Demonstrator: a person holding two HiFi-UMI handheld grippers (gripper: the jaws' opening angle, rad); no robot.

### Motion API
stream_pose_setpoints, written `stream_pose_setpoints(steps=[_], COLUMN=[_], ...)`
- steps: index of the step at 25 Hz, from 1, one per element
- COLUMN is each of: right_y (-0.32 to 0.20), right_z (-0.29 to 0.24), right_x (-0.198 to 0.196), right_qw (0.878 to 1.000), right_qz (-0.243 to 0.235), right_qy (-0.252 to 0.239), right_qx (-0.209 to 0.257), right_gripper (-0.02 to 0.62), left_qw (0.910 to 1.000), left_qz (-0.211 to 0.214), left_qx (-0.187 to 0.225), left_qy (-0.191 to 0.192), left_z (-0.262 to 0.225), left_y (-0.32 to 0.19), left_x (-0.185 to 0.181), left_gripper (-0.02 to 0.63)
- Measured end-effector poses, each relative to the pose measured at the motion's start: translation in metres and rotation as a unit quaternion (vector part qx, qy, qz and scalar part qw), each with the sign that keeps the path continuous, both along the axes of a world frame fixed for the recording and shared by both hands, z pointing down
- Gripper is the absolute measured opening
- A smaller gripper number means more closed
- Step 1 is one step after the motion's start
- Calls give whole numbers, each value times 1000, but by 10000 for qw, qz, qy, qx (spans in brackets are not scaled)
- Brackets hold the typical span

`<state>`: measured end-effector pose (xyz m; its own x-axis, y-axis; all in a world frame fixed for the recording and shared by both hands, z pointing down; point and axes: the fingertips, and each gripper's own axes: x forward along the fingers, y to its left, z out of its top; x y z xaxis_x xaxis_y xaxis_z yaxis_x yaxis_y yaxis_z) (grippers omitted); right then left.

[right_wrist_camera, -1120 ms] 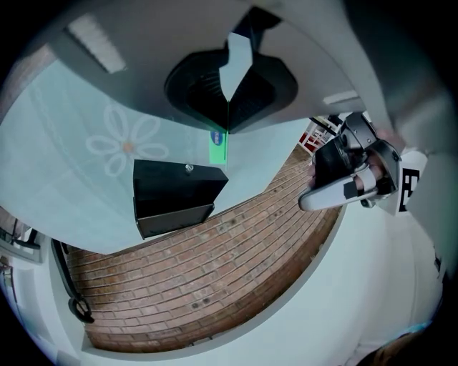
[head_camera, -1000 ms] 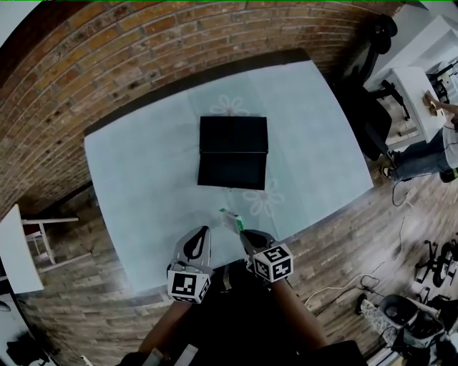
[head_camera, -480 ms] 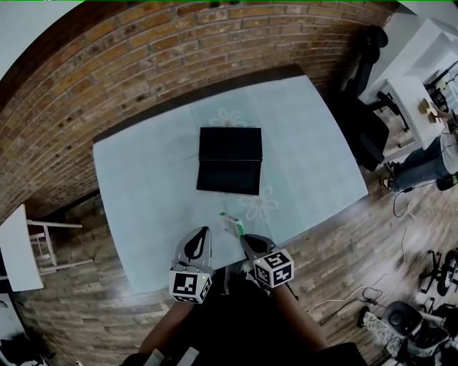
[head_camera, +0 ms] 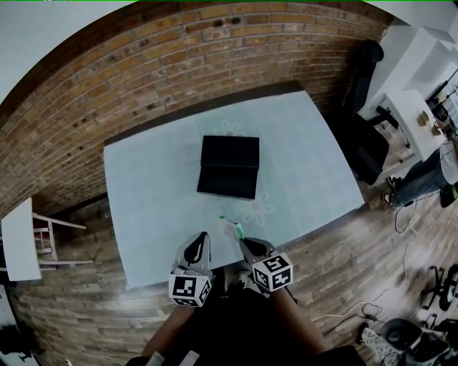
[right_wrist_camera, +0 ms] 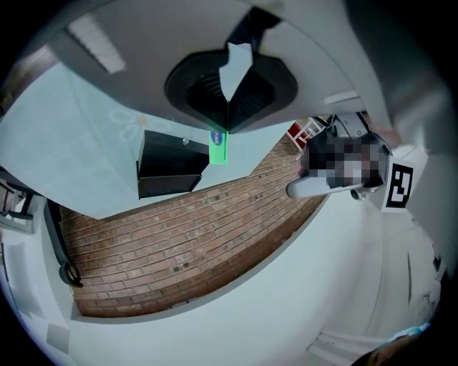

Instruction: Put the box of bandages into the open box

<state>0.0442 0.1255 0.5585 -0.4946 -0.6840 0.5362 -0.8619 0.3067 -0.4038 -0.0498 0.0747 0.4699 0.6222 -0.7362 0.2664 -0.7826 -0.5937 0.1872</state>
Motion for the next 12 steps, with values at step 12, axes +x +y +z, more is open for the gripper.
stream_pose_setpoints(steps=[12], right_y=[-11], right_z=[-26], right_x=[-7], right_qw=[9995], right_qz=[-114], right_qy=[-52], right_qx=[301], right_gripper=[6], left_qw=[9997], left_qz=[-203], left_qx=[65], left_qy=[104], left_z=[-13], left_y=[3], left_x=[-16], left_gripper=[-2])
